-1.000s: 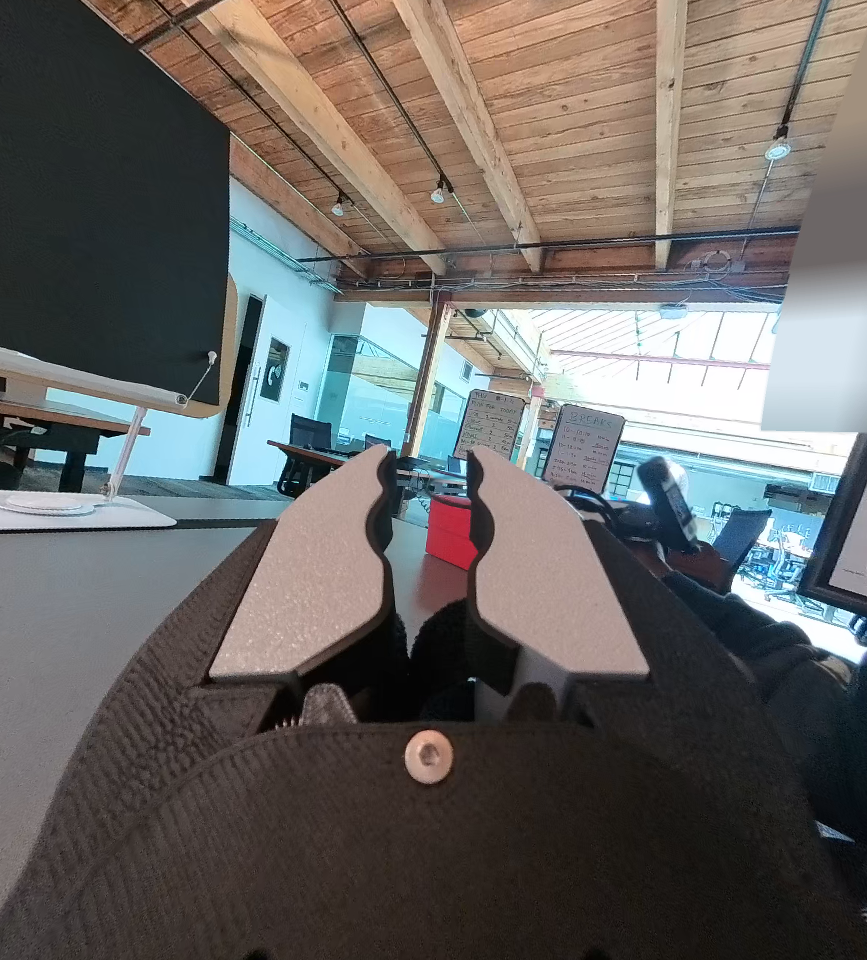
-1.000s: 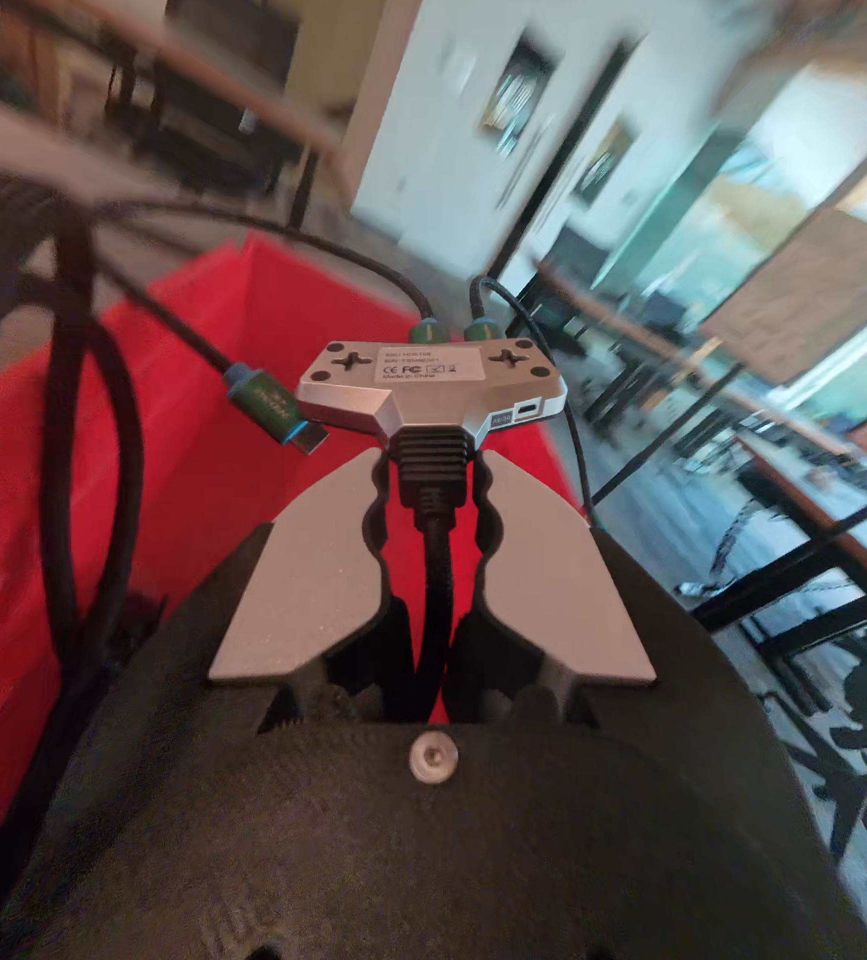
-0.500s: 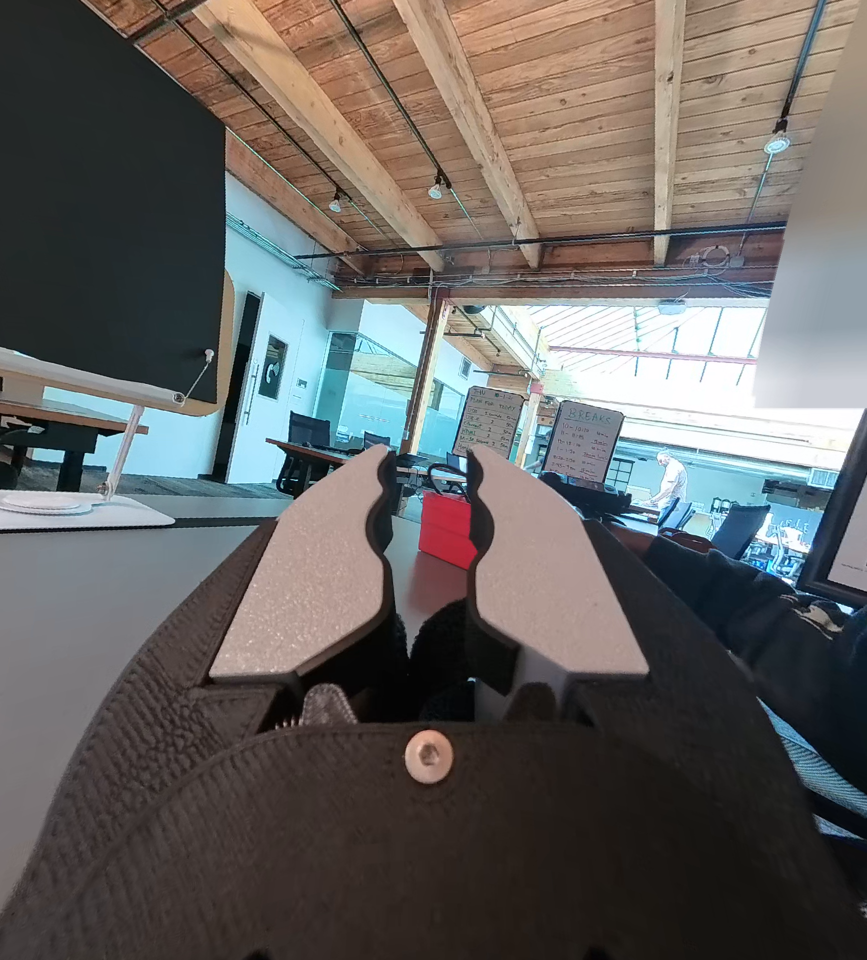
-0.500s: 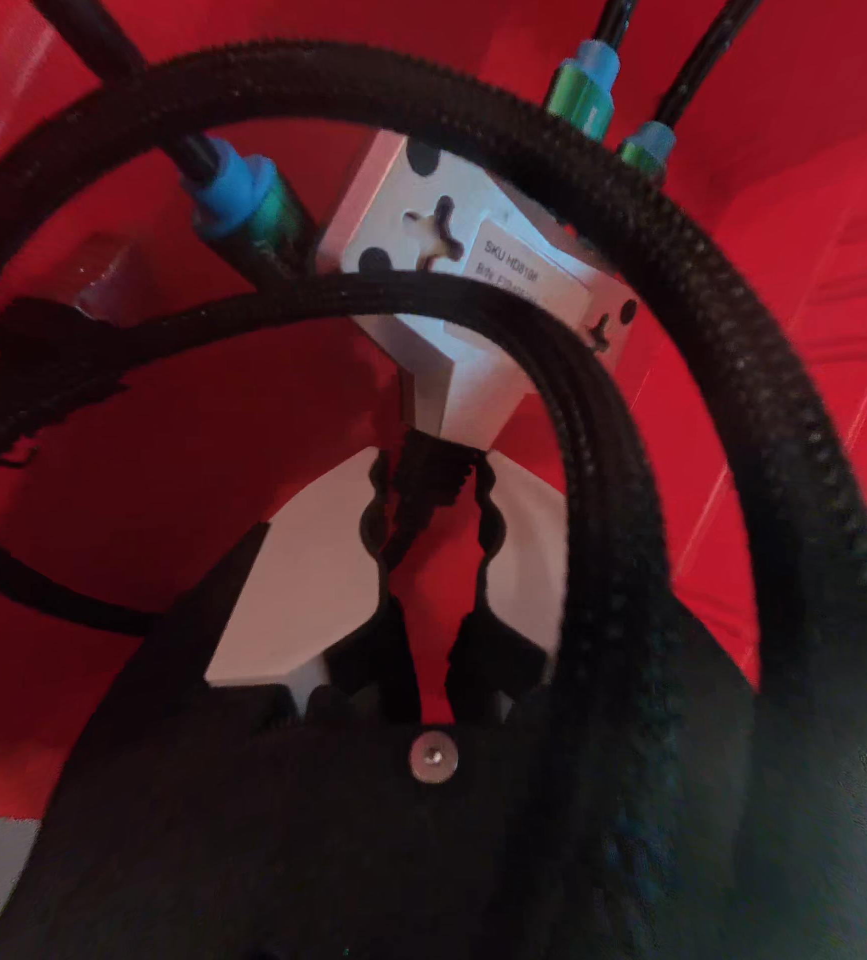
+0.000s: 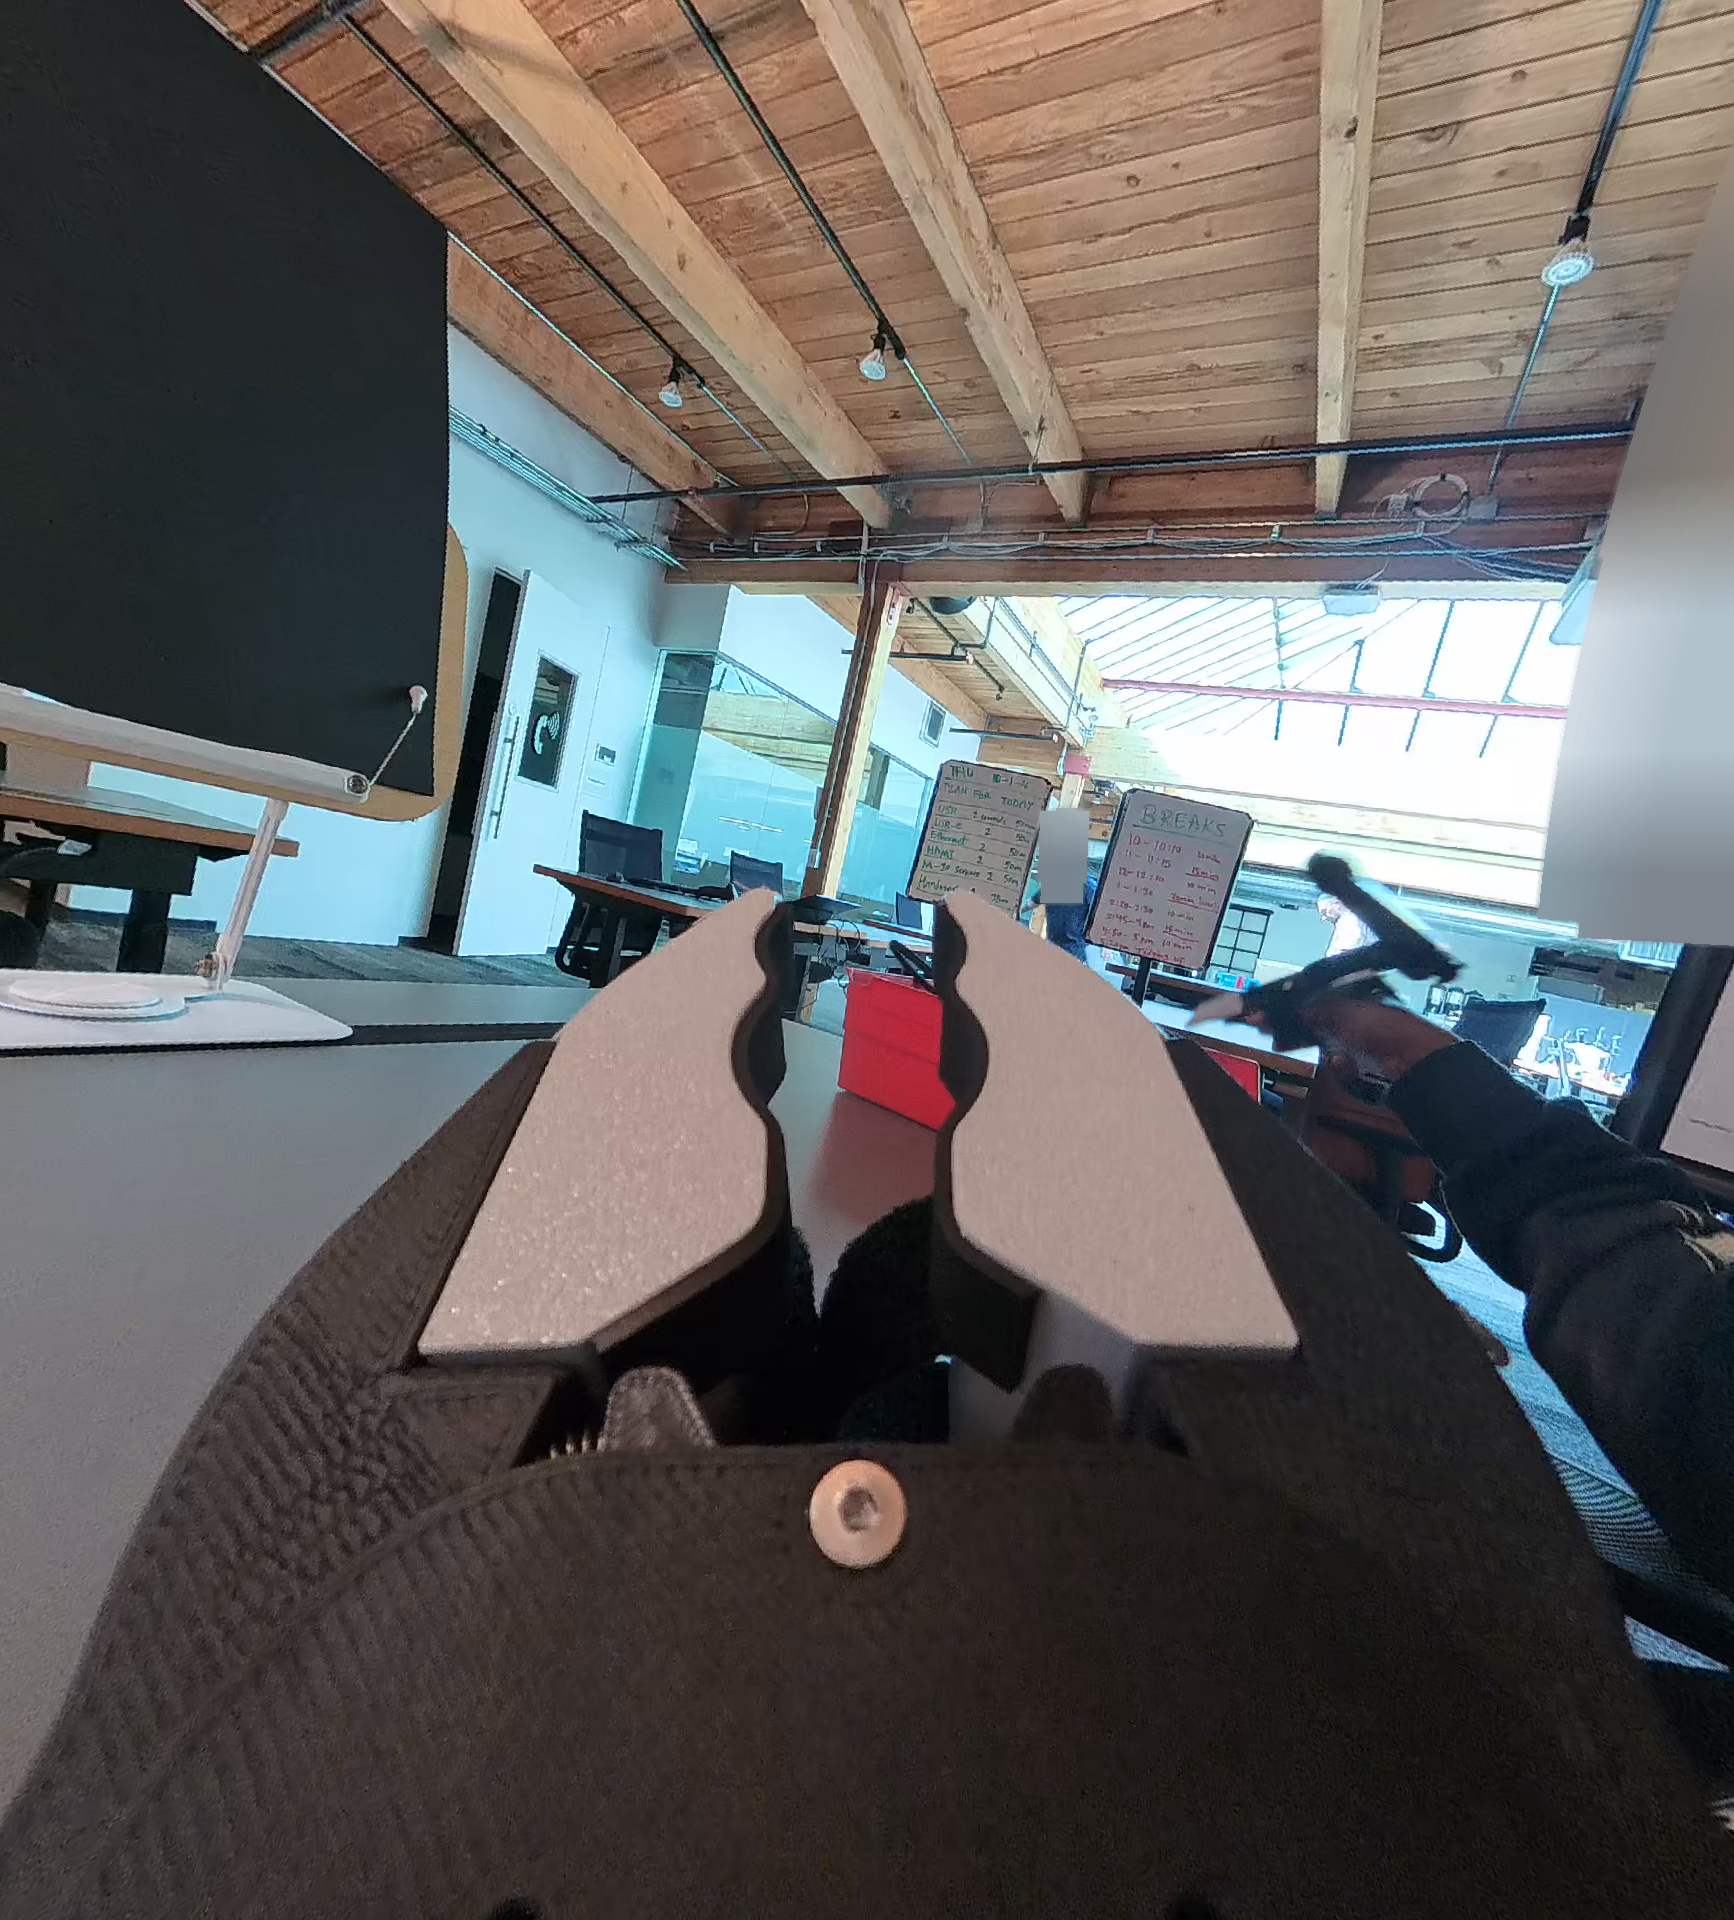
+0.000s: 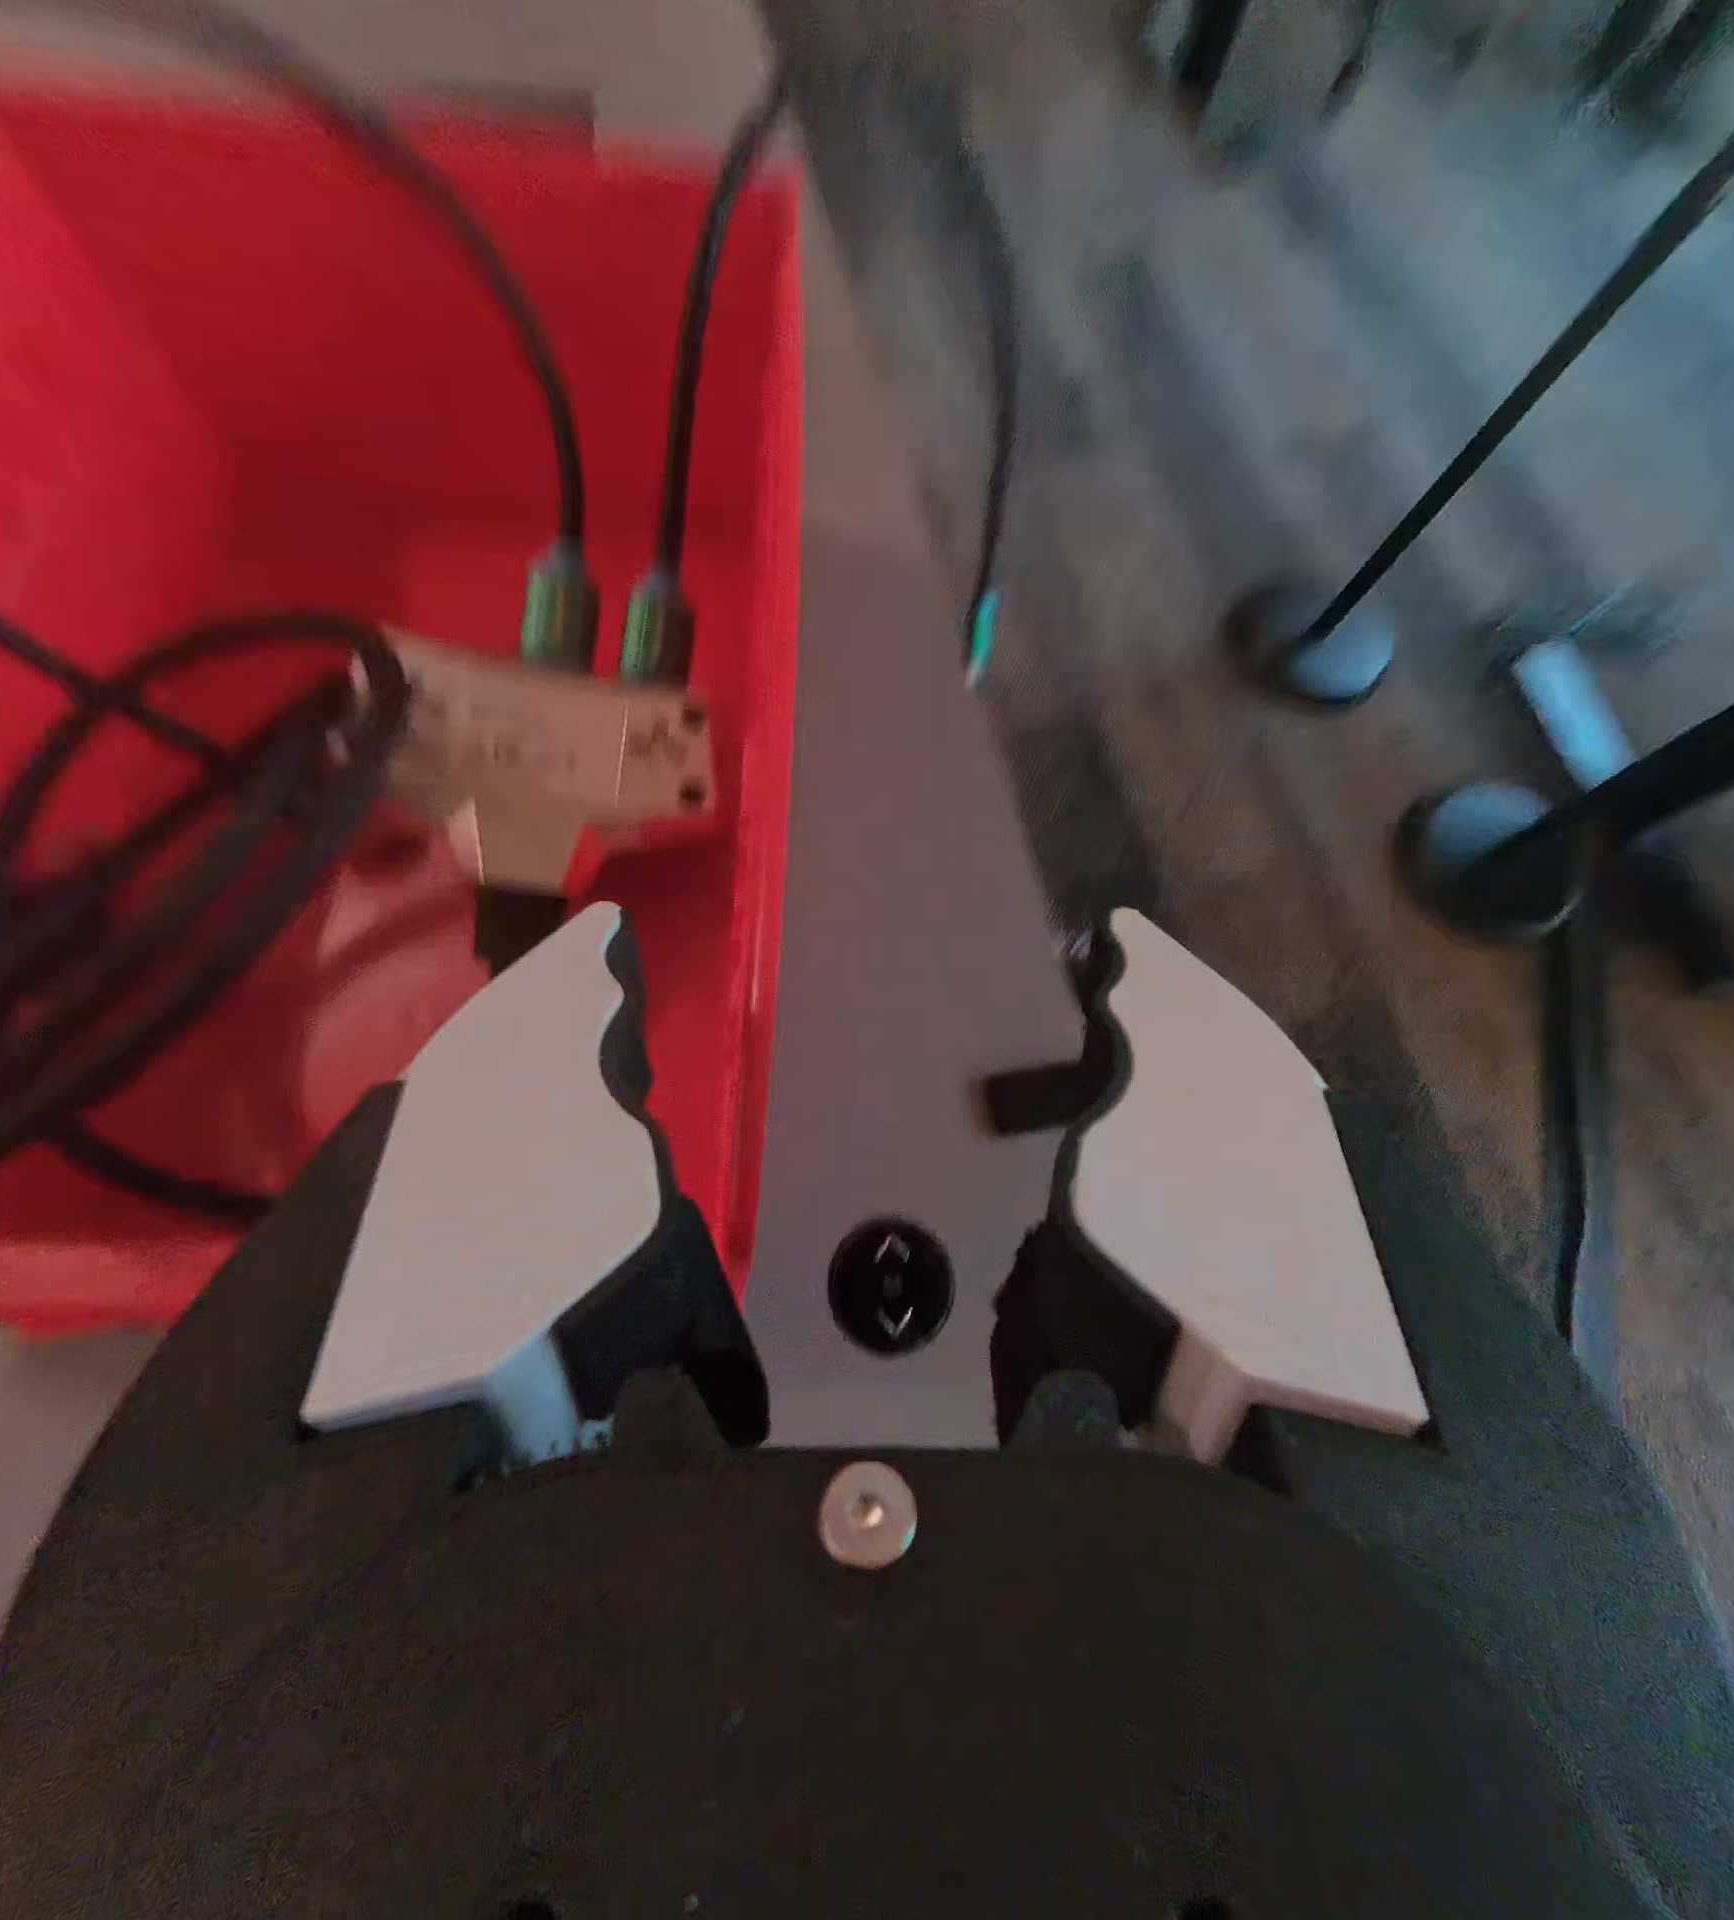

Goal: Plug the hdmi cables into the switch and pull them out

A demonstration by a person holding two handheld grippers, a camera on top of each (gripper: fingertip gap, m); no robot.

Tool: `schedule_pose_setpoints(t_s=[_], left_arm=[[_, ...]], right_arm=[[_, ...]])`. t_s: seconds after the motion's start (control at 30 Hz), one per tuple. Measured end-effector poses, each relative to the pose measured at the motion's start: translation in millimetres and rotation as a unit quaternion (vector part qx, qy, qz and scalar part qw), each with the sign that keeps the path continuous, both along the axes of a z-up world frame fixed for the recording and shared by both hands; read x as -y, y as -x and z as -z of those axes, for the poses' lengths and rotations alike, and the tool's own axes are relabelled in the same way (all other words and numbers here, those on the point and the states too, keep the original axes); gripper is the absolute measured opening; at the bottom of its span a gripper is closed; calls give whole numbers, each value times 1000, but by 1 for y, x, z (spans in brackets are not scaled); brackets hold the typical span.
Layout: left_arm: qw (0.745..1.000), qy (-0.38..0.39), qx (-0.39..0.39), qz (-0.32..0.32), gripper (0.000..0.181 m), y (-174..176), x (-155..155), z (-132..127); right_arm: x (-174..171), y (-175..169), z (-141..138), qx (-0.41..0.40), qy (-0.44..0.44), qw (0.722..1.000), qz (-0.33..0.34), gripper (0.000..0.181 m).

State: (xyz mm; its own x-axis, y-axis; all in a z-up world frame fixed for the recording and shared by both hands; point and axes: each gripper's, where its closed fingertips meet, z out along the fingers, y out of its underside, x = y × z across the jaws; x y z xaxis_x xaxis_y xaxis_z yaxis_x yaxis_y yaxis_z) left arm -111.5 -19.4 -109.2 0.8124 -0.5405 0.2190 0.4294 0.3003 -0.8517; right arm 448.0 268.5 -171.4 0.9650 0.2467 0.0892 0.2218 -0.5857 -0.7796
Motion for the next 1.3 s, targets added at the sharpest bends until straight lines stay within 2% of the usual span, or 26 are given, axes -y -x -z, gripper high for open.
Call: schedule_pose_setpoints(t_s=[0.1,0.17,0.2,0.23,0.27,0.4,0.43,0.47,0.53,0.6,0.63,0.67,0.73,0.8,0.87,0.9,1.0,1.1,1.17,1.23,1.3], left_arm=[[1000,3,-2,0,25,-2,0,0],[1000,3,-3,-1,25,-2,0,-1],[1000,3,-4,-2,25,-3,1,-1],[1000,3,-4,-3,25,-3,1,-1],[1000,2,-4,-3,25,-3,1,-1],[1000,-9,-18,-3,25,-8,9,-5],[1000,-5,-25,5,25,-11,14,-8],[999,-4,-33,18,26,-14,23,-14],[998,-8,-61,24,29,-10,43,-35],[992,19,-116,-36,32,18,54,-55],[984,45,-156,-75,32,39,56,-63],[969,82,-203,-116,35,64,55,-68],[914,190,-309,-180,44,124,52,-66],[842,331,-369,-212,58,192,48,-47],[767,473,-384,-202,74,251,47,-15],[731,532,-386,-184,79,271,49,2],[623,643,-419,-151,83,318,53,48],[544,707,-444,-90,83,337,52,85],[511,730,-448,-71,83,347,47,103],[487,749,-445,-62,83,356,43,118],[464,765,-443,-53,83,364,42,131]], right_arm=[[4,17,49,6,120,990,-69,72],[7,32,69,13,158,982,-102,49],[7,29,77,37,167,981,-93,43],[7,27,81,59,168,980,-87,30],[4,25,82,70,158,982,-72,26],[5,34,80,-15,156,985,-74,14],[4,36,77,-27,146,986,-80,16],[1,36,73,-35,127,988,-76,26],[-7,27,51,-54,49,997,-37,63],[-11,18,11,-100,-65,993,7,82],[-9,15,-15,-127,-134,983,23,87],[-4,14,-44,-149,-208,966,27,91],[17,24,-102,-175,-361,916,7,101],[52,46,-154,-177,-510,841,-30,116],[90,75,-192,-171,-624,760,-66,131],[109,97,-202,-173,-653,729,-112,127],[143,141,-218,-234,-667,682,-187,133],[177,161,-235,-329,-684,608,-233,125],[198,170,-243,-362,-692,569,-258,119],[211,182,-245,-356,-698,558,-275,116],[220,192,-244,-322,-710,558,-285,115]])
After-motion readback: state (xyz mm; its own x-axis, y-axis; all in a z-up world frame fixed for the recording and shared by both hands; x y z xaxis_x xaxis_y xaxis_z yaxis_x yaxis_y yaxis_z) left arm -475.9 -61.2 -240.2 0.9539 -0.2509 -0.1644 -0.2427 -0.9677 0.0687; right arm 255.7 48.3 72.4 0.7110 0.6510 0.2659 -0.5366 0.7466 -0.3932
